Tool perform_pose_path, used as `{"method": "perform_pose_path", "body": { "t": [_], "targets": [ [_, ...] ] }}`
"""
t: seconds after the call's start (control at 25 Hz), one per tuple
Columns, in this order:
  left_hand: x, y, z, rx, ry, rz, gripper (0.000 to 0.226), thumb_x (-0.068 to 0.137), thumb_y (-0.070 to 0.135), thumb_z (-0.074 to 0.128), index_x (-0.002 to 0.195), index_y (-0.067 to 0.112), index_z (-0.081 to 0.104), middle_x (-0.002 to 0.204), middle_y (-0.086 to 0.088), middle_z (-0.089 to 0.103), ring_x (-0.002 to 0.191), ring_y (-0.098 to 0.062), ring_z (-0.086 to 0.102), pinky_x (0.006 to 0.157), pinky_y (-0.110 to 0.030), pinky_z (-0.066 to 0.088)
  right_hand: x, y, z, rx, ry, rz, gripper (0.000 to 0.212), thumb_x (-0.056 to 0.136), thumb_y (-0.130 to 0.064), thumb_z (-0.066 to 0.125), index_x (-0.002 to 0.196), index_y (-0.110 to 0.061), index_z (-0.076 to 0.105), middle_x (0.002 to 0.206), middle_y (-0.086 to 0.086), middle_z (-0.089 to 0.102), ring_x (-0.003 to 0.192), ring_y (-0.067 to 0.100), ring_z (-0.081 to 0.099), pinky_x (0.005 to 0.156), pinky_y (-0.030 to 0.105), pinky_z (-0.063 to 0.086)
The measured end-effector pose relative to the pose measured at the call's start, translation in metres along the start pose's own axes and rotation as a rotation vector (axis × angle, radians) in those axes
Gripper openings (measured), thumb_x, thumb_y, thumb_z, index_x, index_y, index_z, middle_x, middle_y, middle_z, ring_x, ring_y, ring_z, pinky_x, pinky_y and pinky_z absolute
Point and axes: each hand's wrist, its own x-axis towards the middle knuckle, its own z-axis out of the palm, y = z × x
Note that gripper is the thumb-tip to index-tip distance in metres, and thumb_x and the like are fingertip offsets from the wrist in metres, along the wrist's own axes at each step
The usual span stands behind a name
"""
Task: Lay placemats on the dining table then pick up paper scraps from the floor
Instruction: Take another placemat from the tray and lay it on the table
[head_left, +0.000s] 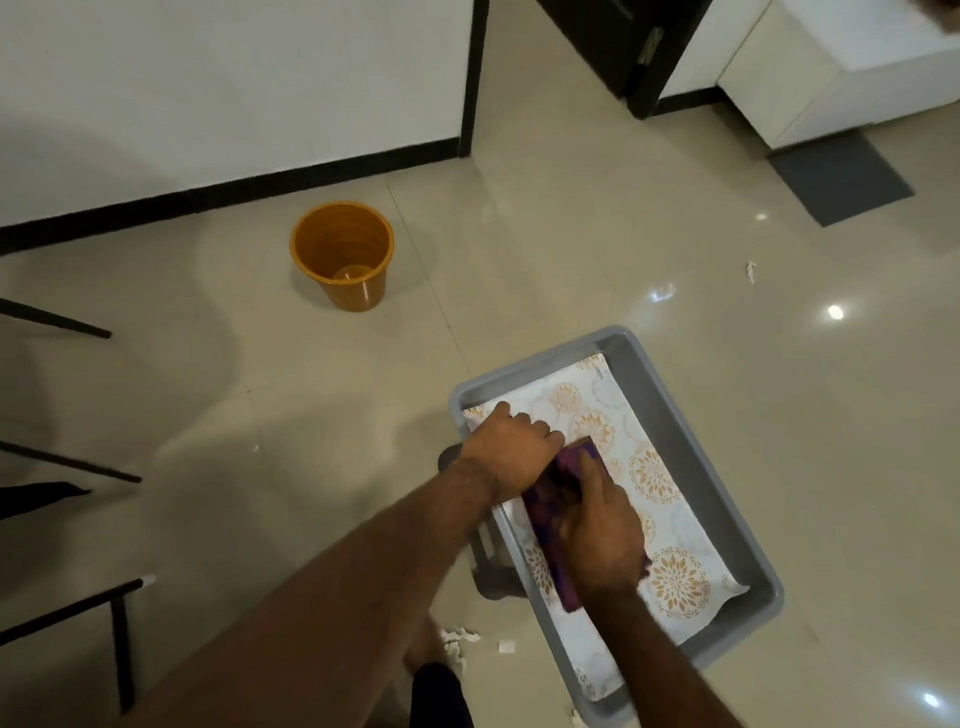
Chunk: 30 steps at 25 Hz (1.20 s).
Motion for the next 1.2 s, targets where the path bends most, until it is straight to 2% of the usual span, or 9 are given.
{"method": "perform_pose_path", "body": {
  "t": [0.12,0.32,0.4,0.56,0.76,0.96,1.08,1.16,1.2],
  "targets": [
    [-0.045,-0.047,-0.043,-0.035,0.046,-0.167,0.026,0.095,0.014,0.053,0.121,0.016,0.054,0.114,-0.008,0.067,0.103,-0.031,0.063,0.099,-0.046,0.04,0.027,-0.06,-0.035,-0.015,0.004,-0.124,0.059,0.091,-0.031,0.06,0.145,-0.019,0.039,0.112,0.007,0.067,0.093,0.024,0.063,0.075,0.038,0.055],
    [-0.165,-0.13,-0.088,-0.083,0.154,-0.462,0.038,0.096,0.014,0.049,0.133,0.024,0.05,0.132,-0.007,0.063,0.121,-0.028,0.057,0.101,-0.046,0.039,0.038,-0.191,-0.071,-0.016,0.042,-0.481,0.066,0.076,-0.007,0.068,0.139,-0.015,0.051,0.092,0.008,0.067,0.078,0.027,0.063,0.067,0.04,0.054],
    [-0.231,-0.156,-0.095,-0.104,0.176,-0.598,0.039,0.097,0.013,0.044,0.133,0.024,0.049,0.132,-0.005,0.062,0.121,-0.027,0.056,0.099,-0.044,0.038,0.028,-0.255,-0.075,-0.023,0.044,-0.625,0.064,0.076,-0.008,0.068,0.138,-0.016,0.052,0.09,0.004,0.066,0.078,0.025,0.061,0.068,0.039,0.053],
    [-0.386,-0.184,-0.1,-0.116,0.24,-0.884,0.038,0.09,0.015,0.032,0.12,0.022,0.054,0.113,-0.004,0.065,0.104,-0.03,0.062,0.089,-0.044,0.04,-0.019,-0.385,-0.076,-0.026,0.013,-0.954,0.06,0.082,-0.017,0.069,0.139,-0.02,0.049,0.097,0.0,0.068,0.084,0.02,0.059,0.072,0.037,0.053],
    [-0.573,-0.163,-0.101,-0.119,0.376,-1.288,0.031,0.081,0.037,0.045,0.104,0.025,0.062,0.094,0.002,0.069,0.084,-0.026,0.065,0.073,-0.041,0.046,-0.106,-0.529,-0.075,0.035,-0.066,-1.359,0.049,0.088,-0.034,0.062,0.135,-0.023,0.052,0.095,0.0,0.067,0.082,0.023,0.06,0.067,0.037,0.05],
    [-0.72,-0.103,-0.085,-0.325,0.633,-1.637,0.023,0.085,0.041,0.046,0.097,0.026,0.059,0.085,-0.004,0.067,0.08,-0.034,0.066,0.064,-0.04,0.052,-0.223,-0.63,-0.068,0.174,-0.253,-1.665,0.039,0.094,-0.024,0.053,0.133,-0.027,0.049,0.105,0.002,0.067,0.093,0.029,0.06,0.073,0.039,0.048],
    [-0.792,-0.072,-0.075,-0.489,0.808,-1.866,0.029,0.087,0.029,0.051,0.1,0.018,0.076,0.094,-0.007,0.076,0.089,-0.033,0.071,0.075,-0.04,0.058,-0.286,-0.668,-0.051,0.217,-0.404,-1.721,0.046,0.097,-0.035,0.052,0.142,-0.028,0.045,0.117,0.002,0.067,0.105,0.025,0.061,0.079,0.038,0.051],
    [-0.836,-0.053,-0.066,-0.708,0.855,-1.941,0.017,0.091,0.016,0.064,0.1,0.014,0.078,0.097,-0.002,0.077,0.096,-0.024,0.069,0.086,-0.029,0.049,-0.324,-0.686,-0.044,0.251,-0.555,-1.709,0.052,0.096,-0.042,0.056,0.145,-0.027,0.044,0.12,0.002,0.067,0.107,0.023,0.062,0.084,0.038,0.053],
    [-0.855,-0.042,-0.062,-0.822,0.867,-1.956,0.012,0.092,0.011,0.069,0.096,0.015,0.079,0.093,0.002,0.075,0.094,-0.019,0.068,0.083,-0.024,0.045,-0.342,-0.693,-0.04,0.273,-0.625,-1.714,0.056,0.095,-0.042,0.059,0.146,-0.024,0.044,0.121,0.003,0.067,0.106,0.023,0.063,0.087,0.037,0.053]
  ]
}}
